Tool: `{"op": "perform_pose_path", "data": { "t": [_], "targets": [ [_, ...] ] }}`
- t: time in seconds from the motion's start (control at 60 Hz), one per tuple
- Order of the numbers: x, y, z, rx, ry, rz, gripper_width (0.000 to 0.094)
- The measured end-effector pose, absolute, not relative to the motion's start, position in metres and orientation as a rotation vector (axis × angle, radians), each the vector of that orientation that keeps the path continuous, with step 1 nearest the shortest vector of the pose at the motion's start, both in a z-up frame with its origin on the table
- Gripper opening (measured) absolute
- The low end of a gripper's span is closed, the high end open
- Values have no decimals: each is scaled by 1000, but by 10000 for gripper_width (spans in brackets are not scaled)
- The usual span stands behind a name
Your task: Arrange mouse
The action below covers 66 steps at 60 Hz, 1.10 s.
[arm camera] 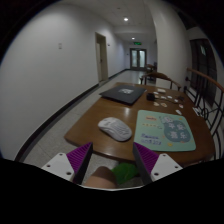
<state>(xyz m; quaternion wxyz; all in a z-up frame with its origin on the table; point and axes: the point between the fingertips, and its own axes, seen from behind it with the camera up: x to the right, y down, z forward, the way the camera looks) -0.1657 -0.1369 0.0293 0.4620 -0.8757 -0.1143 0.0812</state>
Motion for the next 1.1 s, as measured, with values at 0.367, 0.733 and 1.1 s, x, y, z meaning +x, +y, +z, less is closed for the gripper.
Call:
{"op": "perform_pose_path", "data": {
  "t": [0.367, 0.733, 1.1],
  "targets": [
    [-166, -36, -13, -2222, -329, 197, 811],
    [-169, 55, -19, -2229, -299, 127, 559],
    [-135, 30, 91, -2000, -266, 218, 336]
  ]
}}
